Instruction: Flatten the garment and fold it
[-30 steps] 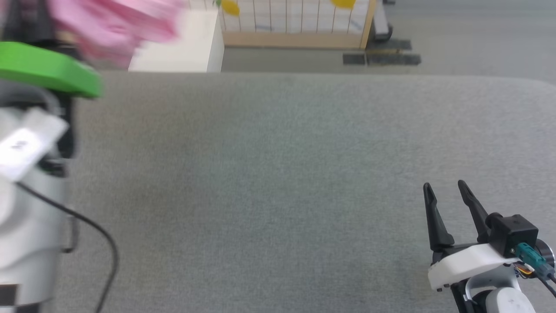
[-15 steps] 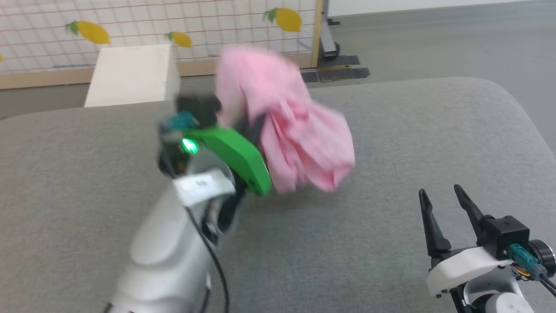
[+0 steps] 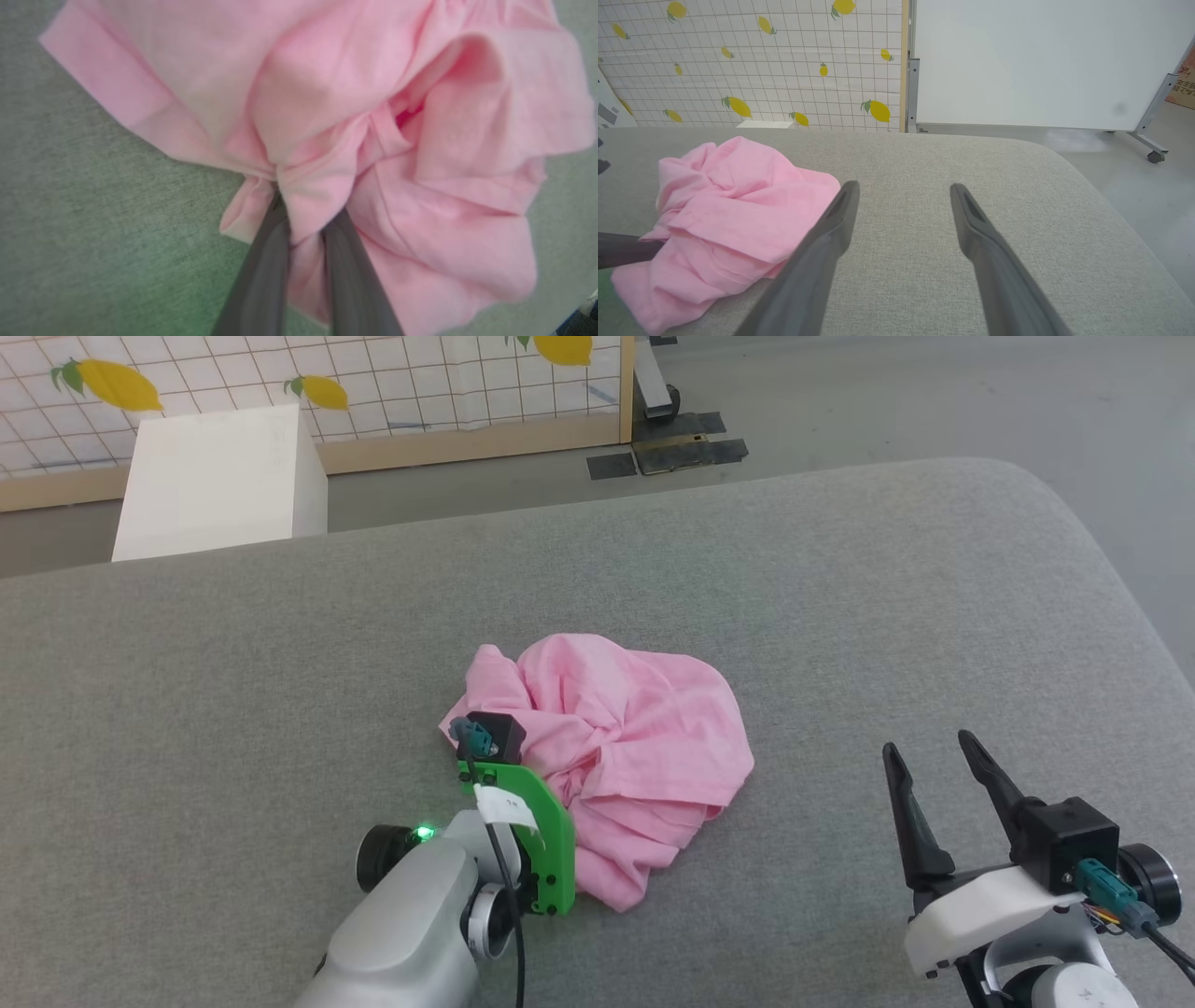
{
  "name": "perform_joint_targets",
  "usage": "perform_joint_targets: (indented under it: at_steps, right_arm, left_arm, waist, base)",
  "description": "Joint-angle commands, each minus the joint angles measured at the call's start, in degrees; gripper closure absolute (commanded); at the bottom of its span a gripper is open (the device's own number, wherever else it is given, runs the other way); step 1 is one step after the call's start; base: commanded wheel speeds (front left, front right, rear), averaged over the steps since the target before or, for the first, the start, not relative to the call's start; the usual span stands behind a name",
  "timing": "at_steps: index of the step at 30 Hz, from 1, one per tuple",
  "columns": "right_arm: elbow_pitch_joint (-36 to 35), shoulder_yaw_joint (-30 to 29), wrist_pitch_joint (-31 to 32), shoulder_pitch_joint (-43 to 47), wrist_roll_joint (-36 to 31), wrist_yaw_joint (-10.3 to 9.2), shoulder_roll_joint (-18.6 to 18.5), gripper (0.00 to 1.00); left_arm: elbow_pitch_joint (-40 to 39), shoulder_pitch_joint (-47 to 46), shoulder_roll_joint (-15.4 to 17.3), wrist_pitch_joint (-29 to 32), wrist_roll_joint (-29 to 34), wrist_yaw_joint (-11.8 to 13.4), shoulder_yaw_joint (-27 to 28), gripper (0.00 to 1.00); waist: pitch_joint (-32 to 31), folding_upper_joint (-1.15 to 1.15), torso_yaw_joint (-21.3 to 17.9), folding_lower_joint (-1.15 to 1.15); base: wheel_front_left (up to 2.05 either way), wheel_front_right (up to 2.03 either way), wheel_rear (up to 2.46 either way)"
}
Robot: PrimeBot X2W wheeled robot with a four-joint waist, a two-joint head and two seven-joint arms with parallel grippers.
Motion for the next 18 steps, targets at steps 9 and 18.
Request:
perform_joint_targets:
  at_steps: [9,18]
  right_arm:
    - [0.1,0.2,-0.2,-0.1,0.7,-0.09,0.0,0.00]
    - [-1.4,-1.8,0.0,0.7,0.7,-0.09,0.0,0.00]
  left_arm:
    - [-2.7,1.4,0.5,-11.8,-0.7,1.2,4.0,0.00]
    - [-20.4,8.0,5.7,-35.8,3.7,1.6,13.9,0.00]
  waist:
    - [-1.2,0.00,1.2,0.00]
    - [-3.0,0.00,6.1,0.00]
  base:
    - [0.00,0.00,0.00]
    - [0.00,0.00,0.00]
